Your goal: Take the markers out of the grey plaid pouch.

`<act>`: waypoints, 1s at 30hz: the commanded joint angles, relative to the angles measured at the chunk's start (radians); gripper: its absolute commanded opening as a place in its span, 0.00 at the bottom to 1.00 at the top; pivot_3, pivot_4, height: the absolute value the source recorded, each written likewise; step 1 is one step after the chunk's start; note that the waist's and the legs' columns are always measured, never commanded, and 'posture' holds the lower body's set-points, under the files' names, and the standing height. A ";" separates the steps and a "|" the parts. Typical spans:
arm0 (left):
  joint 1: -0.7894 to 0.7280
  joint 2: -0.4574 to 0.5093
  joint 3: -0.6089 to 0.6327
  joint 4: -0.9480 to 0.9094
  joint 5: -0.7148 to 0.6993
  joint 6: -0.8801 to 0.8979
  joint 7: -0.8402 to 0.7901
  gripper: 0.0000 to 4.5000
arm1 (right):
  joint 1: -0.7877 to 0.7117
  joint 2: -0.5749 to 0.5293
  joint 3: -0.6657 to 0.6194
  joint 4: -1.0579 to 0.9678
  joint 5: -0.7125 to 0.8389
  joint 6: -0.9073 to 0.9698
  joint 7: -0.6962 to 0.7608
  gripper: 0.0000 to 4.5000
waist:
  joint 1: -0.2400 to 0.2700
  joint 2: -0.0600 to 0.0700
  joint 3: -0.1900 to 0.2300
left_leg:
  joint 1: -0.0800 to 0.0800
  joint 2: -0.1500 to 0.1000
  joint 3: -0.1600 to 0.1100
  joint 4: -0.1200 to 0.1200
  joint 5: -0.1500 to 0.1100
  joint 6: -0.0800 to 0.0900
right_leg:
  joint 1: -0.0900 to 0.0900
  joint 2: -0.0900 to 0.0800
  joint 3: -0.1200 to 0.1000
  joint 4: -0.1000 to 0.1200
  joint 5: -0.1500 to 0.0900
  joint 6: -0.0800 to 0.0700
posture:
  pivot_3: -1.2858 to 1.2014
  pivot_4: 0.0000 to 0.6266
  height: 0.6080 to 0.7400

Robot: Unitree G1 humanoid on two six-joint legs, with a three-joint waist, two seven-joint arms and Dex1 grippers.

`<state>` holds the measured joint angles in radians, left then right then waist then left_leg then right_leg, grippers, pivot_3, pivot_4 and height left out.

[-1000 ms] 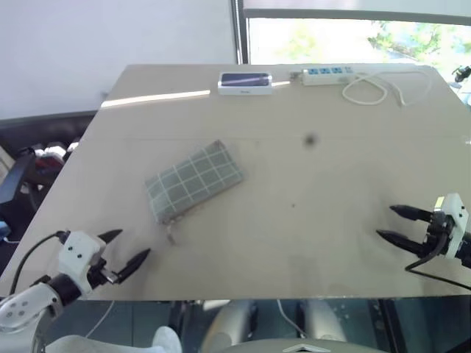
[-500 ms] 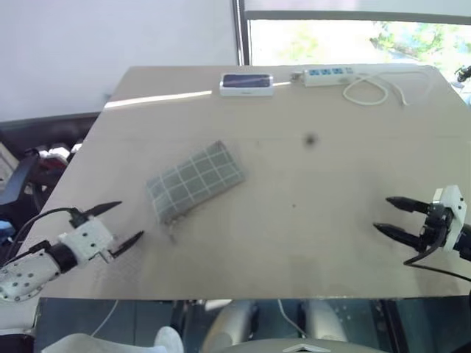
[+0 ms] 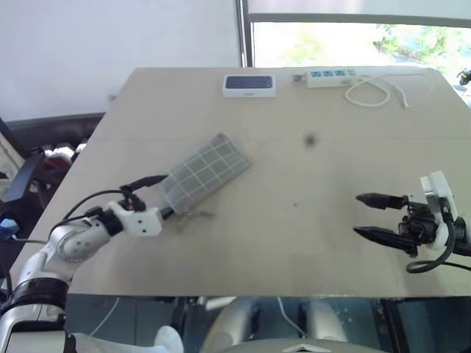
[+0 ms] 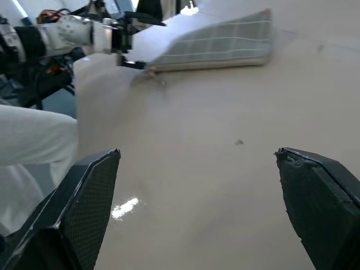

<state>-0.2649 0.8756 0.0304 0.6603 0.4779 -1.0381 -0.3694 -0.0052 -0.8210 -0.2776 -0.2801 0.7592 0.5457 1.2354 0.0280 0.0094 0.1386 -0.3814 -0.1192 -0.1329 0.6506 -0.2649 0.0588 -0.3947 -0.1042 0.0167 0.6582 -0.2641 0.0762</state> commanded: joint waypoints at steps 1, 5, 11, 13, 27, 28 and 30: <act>-0.018 -0.042 -0.088 0.003 0.047 -0.017 0.032 0.79 | -0.023 0.006 0.024 -0.050 0.018 0.004 -0.007 1.00 | 0.000 0.000 0.000 | 0.000 0.000 0.000 0.000 0.000 0.000 | 0.000 0.000 0.000 0.000 0.000 0.000 | 0.52 0.24 0.98; -0.063 -0.093 -0.132 -0.041 0.016 0.017 0.027 0.36 | -0.058 0.037 0.080 -0.058 -0.006 -0.011 -0.033 1.00 | 0.000 -0.002 0.000 | -0.001 -0.001 0.000 0.001 0.003 -0.004 | -0.001 0.000 -0.001 0.000 0.000 0.000 | 0.52 0.24 0.98; -0.117 -0.148 -0.172 -0.114 -0.024 0.081 0.003 0.01 | -0.140 0.112 0.206 -0.053 -0.097 -0.037 -0.118 1.00 | 0.006 -0.002 0.000 | -0.001 -0.001 0.000 0.002 0.003 -0.004 | -0.001 0.000 -0.001 0.001 0.000 0.000 | 0.52 0.24 0.98; -0.124 -0.166 -0.185 -0.152 -0.045 0.101 -0.015 0.01 | -0.187 0.142 0.270 -0.041 -0.163 -0.030 -0.178 1.00 | 0.004 -0.003 0.000 | -0.001 -0.001 0.000 0.003 0.003 -0.004 | -0.001 0.000 -0.001 0.002 0.000 0.000 | 0.52 0.24 0.98; -0.165 -0.277 -0.268 -0.319 -0.107 0.178 -0.086 0.01 | -0.446 0.352 0.574 0.182 -0.486 -0.040 -0.367 1.00 | -0.021 -0.009 0.003 | -0.012 -0.001 0.001 0.004 0.004 -0.006 | -0.014 0.001 -0.001 0.004 0.000 0.000 | 0.52 0.24 0.98; -0.169 -0.281 -0.271 -0.321 -0.108 0.179 -0.087 0.01 | -0.454 0.359 0.581 0.194 -0.499 -0.037 -0.371 1.00 | -0.022 -0.009 0.003 | -0.014 -0.001 0.001 0.004 0.004 -0.006 | -0.015 0.001 -0.001 0.005 0.000 0.000 | 0.52 0.24 0.98; -0.172 -0.287 -0.275 -0.324 -0.110 0.183 -0.088 0.01 | -0.466 0.372 0.586 0.208 -0.513 -0.040 -0.377 1.00 | -0.023 -0.009 0.003 | -0.016 -0.001 0.000 0.005 0.004 -0.007 | -0.017 0.001 -0.002 0.005 0.000 0.000 | 0.52 0.24 0.98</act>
<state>-0.4226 0.5861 -0.2494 0.3681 0.3938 -0.8571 -0.4599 -0.4541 -0.4568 0.3149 -0.0682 0.2603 0.5190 0.8668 0.0051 -0.0001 0.1412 -0.3974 -0.1199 -0.1325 0.6554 -0.2604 0.0521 -0.4118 -0.1028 0.0149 0.6629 -0.2639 0.0761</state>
